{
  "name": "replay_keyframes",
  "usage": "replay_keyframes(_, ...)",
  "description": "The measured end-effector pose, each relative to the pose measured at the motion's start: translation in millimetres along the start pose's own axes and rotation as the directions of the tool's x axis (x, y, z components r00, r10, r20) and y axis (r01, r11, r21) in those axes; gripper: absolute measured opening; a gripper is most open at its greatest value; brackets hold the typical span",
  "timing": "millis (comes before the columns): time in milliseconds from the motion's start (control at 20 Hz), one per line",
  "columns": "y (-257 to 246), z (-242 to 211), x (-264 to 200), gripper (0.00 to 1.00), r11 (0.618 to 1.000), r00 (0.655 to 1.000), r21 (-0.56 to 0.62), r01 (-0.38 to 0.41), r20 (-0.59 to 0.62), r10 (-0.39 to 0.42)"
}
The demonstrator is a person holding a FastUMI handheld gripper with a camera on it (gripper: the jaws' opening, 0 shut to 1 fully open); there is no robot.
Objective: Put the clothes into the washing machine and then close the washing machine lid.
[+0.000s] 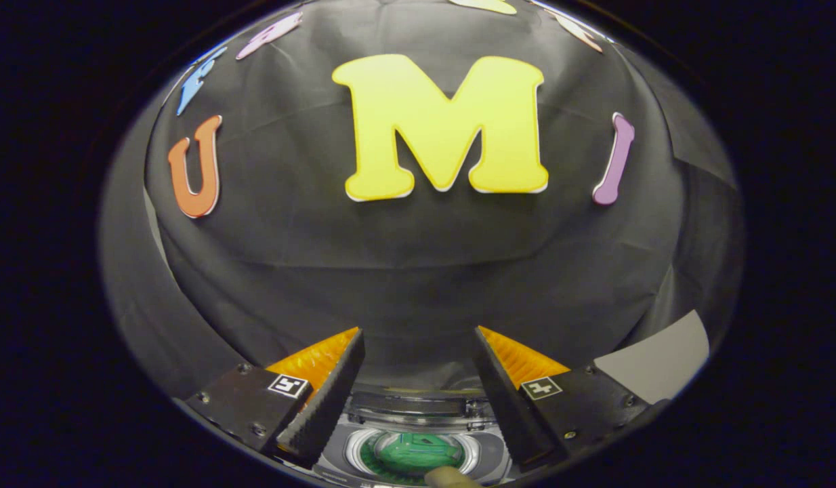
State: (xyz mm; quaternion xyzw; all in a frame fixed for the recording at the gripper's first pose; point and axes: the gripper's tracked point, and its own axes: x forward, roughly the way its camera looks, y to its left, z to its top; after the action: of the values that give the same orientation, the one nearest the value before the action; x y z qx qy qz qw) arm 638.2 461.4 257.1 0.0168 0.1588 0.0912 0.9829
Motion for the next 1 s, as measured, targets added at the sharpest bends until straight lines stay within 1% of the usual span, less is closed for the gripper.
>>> replay_keyframes(100, 6, -9, 17, 0.99, 1.000, 0.999, 0.006, -0.013, -0.049, 0.013)
replay_keyframes(250, 11, -30, 36, 0.99, 1.000, 0.992, 0.008, -0.005, -0.128, 0.006)
replay_keyframes(500, 14, -60, 49, 0.99, 1.000, 0.978, -0.011, 0.030, -0.204, -0.031)
replay_keyframes(550, 14, -63, 48, 0.99, 1.000, 0.977, 0.003, 0.024, -0.213, -0.023)
replay_keyframes(600, 13, -62, 51, 1.00, 0.999, 0.979, 0.013, 0.034, -0.201, -0.031)
replay_keyframes(750, 11, -62, 48, 1.00, 0.999, 0.982, 0.025, 0.032, -0.189, -0.027)
replay_keyframes(1000, 13, -64, 44, 1.00, 1.000, 0.993, 0.000, 0.024, -0.114, -0.024)
